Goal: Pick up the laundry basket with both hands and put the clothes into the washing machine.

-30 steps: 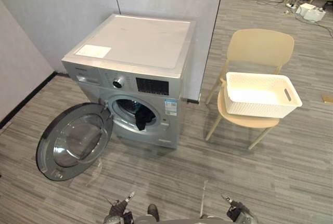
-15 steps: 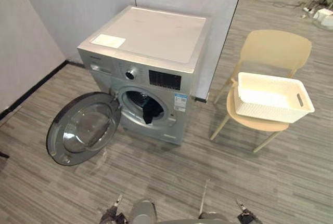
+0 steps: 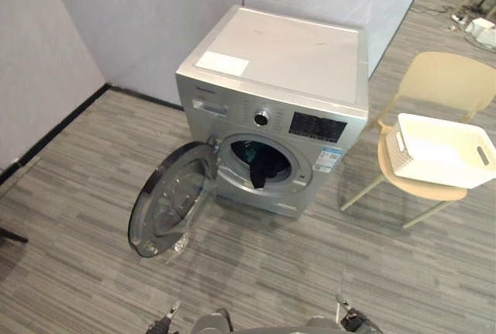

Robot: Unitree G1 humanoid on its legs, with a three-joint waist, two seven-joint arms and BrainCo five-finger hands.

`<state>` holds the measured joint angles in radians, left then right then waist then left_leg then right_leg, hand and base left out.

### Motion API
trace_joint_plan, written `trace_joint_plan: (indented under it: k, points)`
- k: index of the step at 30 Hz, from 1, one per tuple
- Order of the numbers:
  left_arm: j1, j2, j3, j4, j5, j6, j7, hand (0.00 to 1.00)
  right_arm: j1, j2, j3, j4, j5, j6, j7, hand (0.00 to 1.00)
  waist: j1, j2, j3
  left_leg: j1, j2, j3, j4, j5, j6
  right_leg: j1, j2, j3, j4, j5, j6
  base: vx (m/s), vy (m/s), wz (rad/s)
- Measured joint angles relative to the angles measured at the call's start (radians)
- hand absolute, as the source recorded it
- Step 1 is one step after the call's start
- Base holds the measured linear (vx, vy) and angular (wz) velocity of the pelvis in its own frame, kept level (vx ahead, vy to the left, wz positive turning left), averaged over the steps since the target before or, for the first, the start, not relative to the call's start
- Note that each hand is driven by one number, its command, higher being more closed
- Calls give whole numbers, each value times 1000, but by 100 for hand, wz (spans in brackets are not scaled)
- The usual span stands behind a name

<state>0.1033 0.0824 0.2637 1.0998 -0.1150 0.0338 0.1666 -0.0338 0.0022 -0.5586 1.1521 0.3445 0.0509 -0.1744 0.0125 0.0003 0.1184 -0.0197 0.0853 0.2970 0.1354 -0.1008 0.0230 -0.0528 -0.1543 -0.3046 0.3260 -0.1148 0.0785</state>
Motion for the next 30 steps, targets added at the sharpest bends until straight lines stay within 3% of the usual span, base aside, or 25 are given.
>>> trace_joint_plan:
  k: [2, 3, 4, 10, 11, 13, 14, 15, 17, 20, 21, 22, 23, 24, 25, 27, 30]
  points:
    - [-10, 1, -14, 0, 18, 1, -16, 0, 1, 0, 0, -1, 1, -4, 7, 0, -4, -3, 1, 17, -30, 6, -25, 12, 8, 39, 65, 9, -101, -47, -17, 27, 26, -15]
    - [-11, 0, -17, 1, 21, 2, -19, 0, 3, -1, -1, -1, 1, -5, 8, 0, -5, -6, 2, 23, -41, 6, -25, 12, 8, 65, 67, 12, -145, -47, -38, 25, -17, -5]
    - [-13, -12, -17, 1, 28, 2, -31, 0, 5, -14, -16, -7, 2, -7, 16, 0, -4, 23, 12, 41, -47, 2, -37, 24, 4, 97, 75, 14, -175, -25, -60, 13, -19, -3]
    - [-18, -51, 63, -11, 43, 1, -30, 0, 27, 11, -72, -30, 2, -11, 22, 0, 0, 29, 15, 84, -62, -54, -142, 99, -23, 126, 76, -45, -188, -26, -60, -35, -48, 28]
    - [-17, -51, 91, -24, 43, 1, -28, 0, 27, 19, -66, -40, 2, -11, 21, 0, 1, 17, 25, 63, -57, -61, -94, 98, -24, 136, 70, -62, -186, -28, -64, -107, -67, 44]
    - [-22, -52, 101, -73, 47, 1, -15, 0, 39, 33, -24, -75, 7, -13, 20, 0, 3, -1, 40, -30, -46, -60, 97, 71, -61, 134, 44, -82, -171, -40, -63, -142, -67, 37]
    - [-14, -60, 102, -107, 47, 0, -10, 0, 42, 29, 11, -101, 7, -13, 20, 0, 10, -1, 53, -98, -27, -51, 248, 52, -81, 131, 34, -87, -153, -46, -65, -148, 14, 2]
    - [1, -66, 102, -142, 46, 1, -6, 0, 43, 27, 38, -127, 7, -14, 20, 0, 10, 9, 58, -147, -7, -49, 374, 39, -77, 128, 27, -79, -131, -60, -69, -138, 54, -13]
    - [39, -98, 87, -269, 32, 6, 19, 0, 47, 29, 85, -169, 10, -14, 11, 0, 8, 18, 56, -187, 42, -43, 498, -5, -39, 119, 8, -62, -105, -61, -65, -77, 166, -31]
    - [83, -131, 29, -515, -9, 3, 35, 0, 66, 44, 117, -231, 35, -25, 0, 0, 9, 9, 54, -174, 122, -26, 451, -34, -37, 90, -27, -39, -97, -44, -39, 8, 230, -17]
    - [104, -141, 5, -643, -26, -2, 41, 0, 82, 47, 133, -267, 58, -31, -6, 0, 6, 11, 46, -146, 160, -5, 355, -25, -51, 67, -49, -32, -84, -30, -15, 83, 315, 2]
    - [115, -145, -17, -738, -33, -8, 55, 0, 104, 44, 134, -303, 80, -43, -11, 0, 5, 39, 32, -96, 182, -9, 228, 41, -97, 41, -58, -24, -68, -28, 8, 104, 344, 2]
    - [115, -144, -22, -778, -36, -12, 58, 0, 112, 42, 131, -315, 87, -47, -19, 0, 5, 60, 25, -75, 191, -26, 173, 66, -141, 31, -58, -22, -61, -33, 28, 99, 402, 12]
    - [109, -138, -21, -850, -42, -21, 70, 0, 114, 40, 124, -314, 90, -48, -25, 0, -5, 68, 20, -44, 157, -38, 95, 17, -150, 28, -73, -17, -59, -31, 48, 94, 409, 27]
    - [102, -114, -18, -924, -40, -26, 81, 0, 130, 64, 125, -321, 96, -50, -28, 0, -5, 34, 19, -40, 108, -38, 69, 25, -138, 33, -108, -13, -82, -14, 63, 79, 372, 32]
    - [101, -88, -12, -1003, -40, -49, 101, 0, 143, 78, 130, -314, 110, -55, -26, 0, 1, 10, 12, -26, 62, -33, 52, 23, -127, 65, -134, 8, -135, 14, 81, 75, 246, 22]
    - [104, -69, 65, -1088, -40, -73, 128, 0, 139, 78, 167, -309, 118, -52, -8, 0, 5, -1, 0, 3, 37, 7, 43, 13, -112, 97, -147, 57, -202, 55, 80, 57, 150, -16]
